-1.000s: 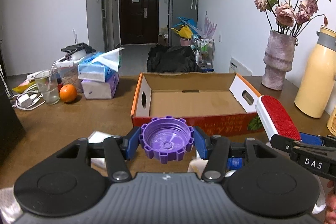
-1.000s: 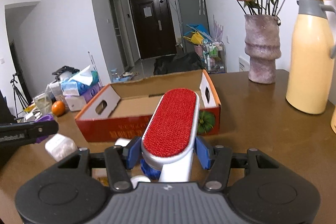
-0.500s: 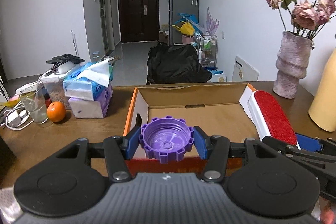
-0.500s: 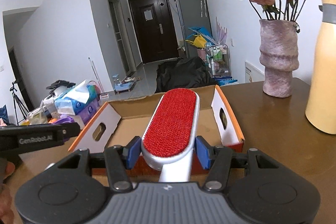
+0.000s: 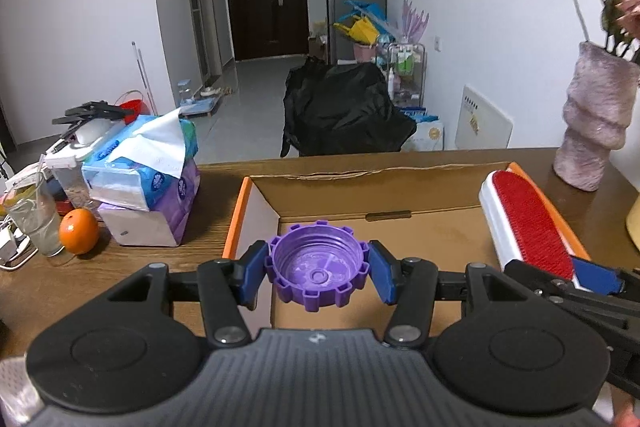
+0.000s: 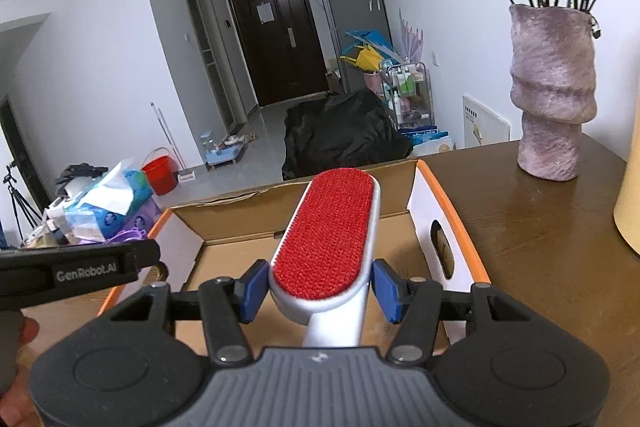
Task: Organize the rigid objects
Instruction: 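Lower the purple cap and lint brush into the box and open both grippers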
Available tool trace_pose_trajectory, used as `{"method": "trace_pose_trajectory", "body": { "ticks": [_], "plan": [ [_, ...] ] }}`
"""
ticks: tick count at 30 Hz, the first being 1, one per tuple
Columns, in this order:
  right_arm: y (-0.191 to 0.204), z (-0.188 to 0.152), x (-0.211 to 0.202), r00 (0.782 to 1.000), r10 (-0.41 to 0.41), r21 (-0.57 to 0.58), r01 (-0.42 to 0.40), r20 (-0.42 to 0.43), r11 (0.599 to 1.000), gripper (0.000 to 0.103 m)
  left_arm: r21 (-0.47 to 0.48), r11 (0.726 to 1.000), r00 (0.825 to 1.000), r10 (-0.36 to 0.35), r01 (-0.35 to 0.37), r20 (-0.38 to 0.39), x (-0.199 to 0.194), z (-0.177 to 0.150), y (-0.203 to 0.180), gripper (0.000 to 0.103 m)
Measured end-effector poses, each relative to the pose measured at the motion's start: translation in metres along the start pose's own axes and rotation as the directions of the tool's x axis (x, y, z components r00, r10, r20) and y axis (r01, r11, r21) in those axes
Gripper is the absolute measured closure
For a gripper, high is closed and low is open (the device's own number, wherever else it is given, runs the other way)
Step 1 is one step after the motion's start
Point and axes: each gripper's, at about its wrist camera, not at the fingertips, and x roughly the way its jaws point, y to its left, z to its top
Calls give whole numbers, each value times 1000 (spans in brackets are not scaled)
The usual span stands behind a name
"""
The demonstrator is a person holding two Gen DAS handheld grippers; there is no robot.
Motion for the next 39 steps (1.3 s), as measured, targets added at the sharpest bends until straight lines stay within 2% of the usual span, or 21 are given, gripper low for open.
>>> {"method": "trace_pose_trajectory", "body": {
  "ticks": [10,14,24,25,26,27,28,29,32,39],
  "plan": [
    [-1,11,36,999,-10,-39,8,-51,999,48,9,1000,998,28,-27,-56,48,-1,3,48],
    [-3,12,48,997,-26,-53,23,-66,998,48,-4,1000,996,16,-16,-87,63,-5,6,48],
    [-5,12,58,995,-49,-82,41,-92,996,46,-2,1000,994,1,-1,-106,73,-12,9,47],
    [-5,12,57,994,-50,-85,43,-92,995,45,0,1000,994,3,-3,-106,73,-13,8,43],
    [-4,13,55,995,-55,-91,47,-86,995,41,4,1000,995,6,-6,-103,73,-14,8,34],
    [-3,14,52,995,-62,-95,54,-78,994,26,10,1000,995,15,-14,-96,71,-15,8,26],
    [-2,16,47,996,-69,-103,63,-61,993,12,13,1000,996,26,-25,-88,70,-15,8,12],
    [-2,17,44,996,-74,-107,69,-47,992,10,17,999,997,39,-38,-73,67,-15,8,6],
    [-4,21,37,997,-76,-98,73,-27,992,9,11,999,998,49,-49,-44,61,-13,9,0],
    [-6,22,36,996,-85,-91,82,-27,992,4,8,999,998,44,-44,-40,60,-13,11,0]
  ]
}}
